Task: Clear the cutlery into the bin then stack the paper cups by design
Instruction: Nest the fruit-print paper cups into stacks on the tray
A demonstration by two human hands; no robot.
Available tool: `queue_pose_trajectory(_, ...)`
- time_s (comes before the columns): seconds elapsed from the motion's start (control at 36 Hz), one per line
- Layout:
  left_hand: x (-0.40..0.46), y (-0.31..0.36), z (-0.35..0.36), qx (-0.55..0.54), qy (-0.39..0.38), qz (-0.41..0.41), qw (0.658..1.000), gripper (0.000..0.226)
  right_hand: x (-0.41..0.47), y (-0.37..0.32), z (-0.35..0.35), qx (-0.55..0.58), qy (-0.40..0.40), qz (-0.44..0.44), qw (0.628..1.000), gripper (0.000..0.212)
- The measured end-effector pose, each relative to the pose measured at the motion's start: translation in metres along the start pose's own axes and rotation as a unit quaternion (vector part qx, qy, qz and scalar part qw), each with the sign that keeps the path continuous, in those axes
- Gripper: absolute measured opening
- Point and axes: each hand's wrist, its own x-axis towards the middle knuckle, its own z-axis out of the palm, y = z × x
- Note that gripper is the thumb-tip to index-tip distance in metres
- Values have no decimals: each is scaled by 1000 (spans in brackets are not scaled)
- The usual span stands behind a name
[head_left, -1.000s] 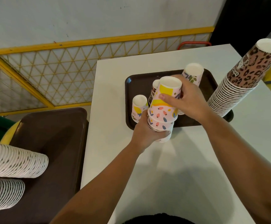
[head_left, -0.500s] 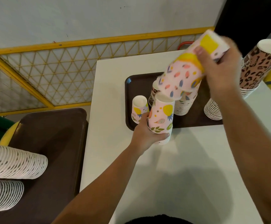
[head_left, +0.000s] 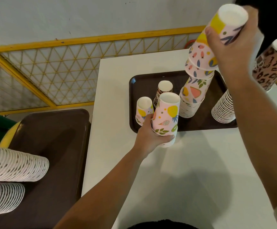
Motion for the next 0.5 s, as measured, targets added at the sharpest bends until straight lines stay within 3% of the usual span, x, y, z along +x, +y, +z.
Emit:
queue_pose_trajectory(0.22, -1, -2, -2, -1, 7, -5, 1000, 81, 0, 3, -7, -9, 44, -1, 999, 65)
queue_pose_trajectory(0.5, -1, 4, -1, 5, -7, -9, 1000, 79, -31, 44, 11, -71, -84, 85, 990, 63)
